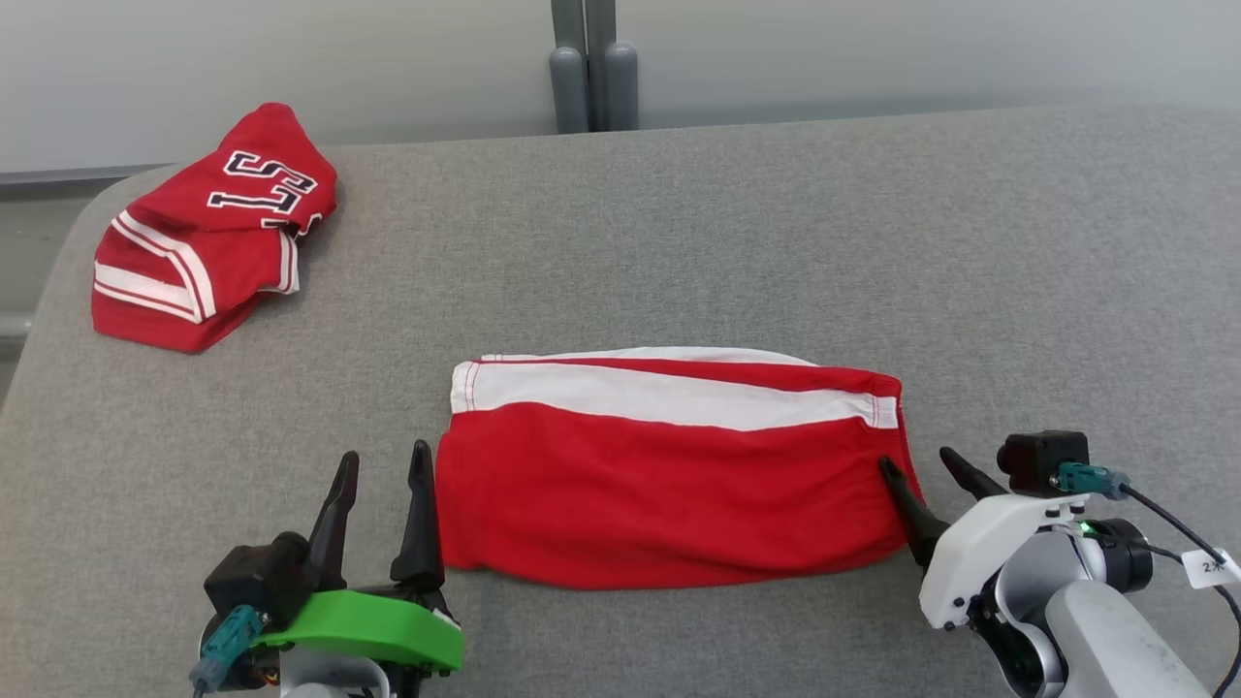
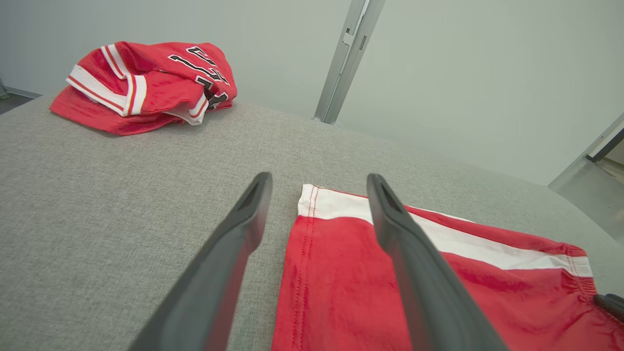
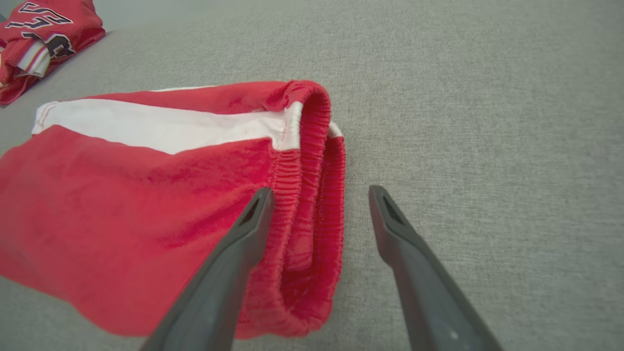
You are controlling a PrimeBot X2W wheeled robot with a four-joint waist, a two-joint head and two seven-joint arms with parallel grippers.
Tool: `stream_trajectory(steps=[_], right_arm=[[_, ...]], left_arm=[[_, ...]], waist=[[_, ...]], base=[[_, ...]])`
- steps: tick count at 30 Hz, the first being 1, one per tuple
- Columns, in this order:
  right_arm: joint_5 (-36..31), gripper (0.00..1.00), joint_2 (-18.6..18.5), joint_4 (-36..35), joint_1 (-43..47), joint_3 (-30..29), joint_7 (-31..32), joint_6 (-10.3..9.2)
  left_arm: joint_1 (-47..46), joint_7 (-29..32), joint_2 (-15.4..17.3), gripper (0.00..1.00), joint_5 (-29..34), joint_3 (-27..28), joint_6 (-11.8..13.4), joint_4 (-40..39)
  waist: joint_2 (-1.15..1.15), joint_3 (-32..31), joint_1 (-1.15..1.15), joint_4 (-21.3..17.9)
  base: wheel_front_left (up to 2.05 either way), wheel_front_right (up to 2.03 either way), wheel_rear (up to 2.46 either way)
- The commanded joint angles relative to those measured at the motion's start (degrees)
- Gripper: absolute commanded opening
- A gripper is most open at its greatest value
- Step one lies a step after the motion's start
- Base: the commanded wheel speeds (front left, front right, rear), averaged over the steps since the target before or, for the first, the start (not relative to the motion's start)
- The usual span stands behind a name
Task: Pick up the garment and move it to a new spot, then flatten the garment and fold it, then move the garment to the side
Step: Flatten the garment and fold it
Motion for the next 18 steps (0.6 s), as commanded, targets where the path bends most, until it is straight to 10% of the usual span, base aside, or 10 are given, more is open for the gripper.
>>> stream_trajectory(steps=[1, 9, 11, 12, 16, 18], right_arm=[[0.92, 1.00, -0.40, 1.36, -1.25, 0.43, 0.48, -0.02], [8.16, 1.00, -1.74, 9.22, -6.38, 3.05, 5.46, -0.02], [10.11, 0.73, -2.28, 10.55, -7.39, 4.16, 6.93, -0.02], [11.06, 0.44, -2.49, 11.16, -7.91, 4.83, 7.57, -0.02], [13.86, 0.00, -3.66, 12.18, -9.72, 7.32, 8.92, -0.05], [15.21, 0.00, -4.47, 11.93, -10.68, 8.61, 9.38, -0.06]], left_arm=[[0.15, -0.16, -0.24, 1.00, 0.45, 0.52, -0.33, -0.08], [-0.53, -0.17, -1.76, 1.00, 2.58, 2.32, -1.88, 0.70], [-0.74, -0.17, -2.04, 1.00, 3.03, 2.65, -2.18, 0.93], [-0.87, -0.17, -2.22, 1.00, 3.27, 2.83, -2.32, 1.06], [-1.20, -0.17, -2.65, 1.00, 3.64, 3.55, -2.75, 1.42], [-1.23, -0.17, -2.78, 1.00, 3.91, 3.92, -2.96, 1.53]], waist=[[0.00, 1.00, 0.00, 0.97], [0.00, 2.36, 0.00, 1.84], [0.00, 2.64, 0.00, 1.85], [0.00, 2.78, 0.00, 1.84], [0.00, 3.12, 0.00, 1.55], [0.00, 3.18, 0.00, 1.12]], base=[[0.00, 0.00, 0.00], [0.00, 0.00, 0.00], [0.00, 0.00, 0.00], [0.00, 0.00, 0.00], [0.00, 0.00, 0.00], [0.00, 0.00, 0.00]])
